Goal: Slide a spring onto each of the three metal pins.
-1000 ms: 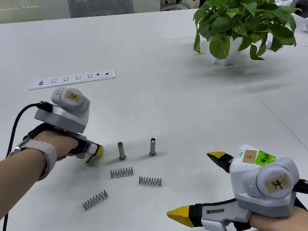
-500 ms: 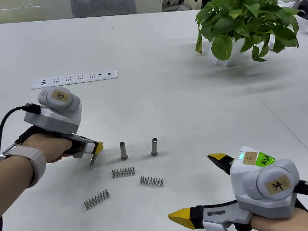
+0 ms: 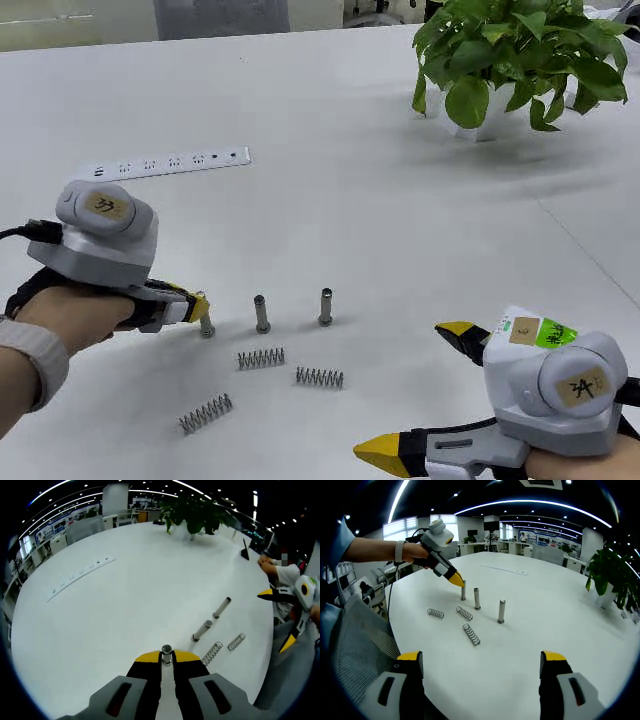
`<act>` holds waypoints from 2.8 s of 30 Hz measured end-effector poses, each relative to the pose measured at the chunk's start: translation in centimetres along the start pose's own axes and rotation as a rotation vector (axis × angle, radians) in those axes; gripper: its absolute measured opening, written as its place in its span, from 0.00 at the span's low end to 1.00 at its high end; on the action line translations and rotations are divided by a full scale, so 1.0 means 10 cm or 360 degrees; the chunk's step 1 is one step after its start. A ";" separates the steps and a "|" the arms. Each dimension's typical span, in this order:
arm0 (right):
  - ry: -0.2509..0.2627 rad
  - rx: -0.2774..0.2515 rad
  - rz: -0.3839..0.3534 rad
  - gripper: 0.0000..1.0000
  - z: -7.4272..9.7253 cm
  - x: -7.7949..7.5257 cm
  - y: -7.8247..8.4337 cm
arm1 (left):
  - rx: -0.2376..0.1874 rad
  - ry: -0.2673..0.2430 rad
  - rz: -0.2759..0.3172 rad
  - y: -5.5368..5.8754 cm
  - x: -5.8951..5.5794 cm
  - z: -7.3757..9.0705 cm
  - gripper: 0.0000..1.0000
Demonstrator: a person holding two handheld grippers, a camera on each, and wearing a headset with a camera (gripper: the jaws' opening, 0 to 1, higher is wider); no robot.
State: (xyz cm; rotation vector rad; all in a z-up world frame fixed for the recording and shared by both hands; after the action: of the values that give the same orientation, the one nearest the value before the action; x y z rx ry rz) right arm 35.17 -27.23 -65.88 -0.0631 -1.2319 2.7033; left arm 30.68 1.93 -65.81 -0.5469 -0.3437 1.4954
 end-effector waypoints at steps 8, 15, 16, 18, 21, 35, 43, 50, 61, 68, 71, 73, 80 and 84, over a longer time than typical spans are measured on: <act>-0.0005 0.0001 0.0002 0.98 -0.01 0.00 0.00 | -0.0012 -0.0050 -0.0100 0.09 -0.07 0.05 0.08; -0.0008 0.0004 0.0004 0.98 -0.01 0.00 0.00 | -0.0016 -0.0094 -0.0168 0.10 -0.06 0.09 0.08; -0.0008 0.0004 0.0005 0.98 -0.01 0.00 0.00 | -0.0015 -0.0100 -0.0174 0.11 -0.06 0.09 0.08; -0.0009 0.0005 0.0008 0.98 -0.01 0.00 0.01 | -0.0011 -0.0102 -0.0183 0.13 -0.06 0.11 0.08; -0.0009 0.0003 0.0010 0.98 -0.01 0.00 0.01 | -0.0016 -0.0093 -0.0177 0.15 -0.05 0.12 0.08; -0.0005 -0.0003 0.0023 0.98 -0.01 -0.01 0.01 | -0.0019 -0.0082 -0.0228 0.14 -0.12 0.12 0.08; -0.0007 -0.0001 0.0023 0.98 -0.01 0.00 0.01 | -0.0022 -0.0079 -0.0242 0.15 -0.15 0.13 0.09; -0.0010 0.0004 0.0023 0.98 -0.01 0.01 0.01 | -0.0023 -0.0087 -0.0261 0.16 -0.15 0.13 0.09; -0.0013 0.0010 0.0026 0.98 -0.01 0.01 0.02 | -0.0045 -0.0103 -0.0263 0.17 -0.14 0.13 0.17; -0.0009 0.0008 0.0029 0.98 -0.01 0.01 0.01 | -0.0085 -0.0081 -0.0261 0.21 -0.14 0.15 0.35; -0.0003 0.0006 0.0035 0.98 -0.01 0.01 0.01 | -0.0087 -0.0103 -0.0291 0.25 -0.15 0.17 0.43; 0.0000 0.0002 0.0025 0.98 0.00 0.00 0.01 | -0.0116 -0.0094 -0.0263 0.27 -0.14 0.19 0.50; 0.0000 -0.0002 0.0029 0.98 0.00 0.00 0.00 | -0.0251 -0.0039 -0.0224 0.34 -0.26 0.30 0.66; 0.0004 -0.0007 0.0030 0.98 0.00 -0.01 0.00 | -0.0304 -0.0022 -0.0222 0.41 -0.29 0.32 0.77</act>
State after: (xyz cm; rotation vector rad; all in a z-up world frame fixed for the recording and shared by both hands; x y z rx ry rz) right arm 35.22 -27.23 -65.88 -0.0789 -1.2433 2.7157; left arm 25.30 -0.57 -65.06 -0.6512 -0.5290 1.3400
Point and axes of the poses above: the centre of the closed fingertips' face, and the gripper's own axes: z roughly backward along the fingers, x roughly to its left, y roughly out of its underside, the point moved 7 cm from there along z, roughly backward along the fingers, and after that the axes turned 6 degrees about x, right-handed, at the moved point
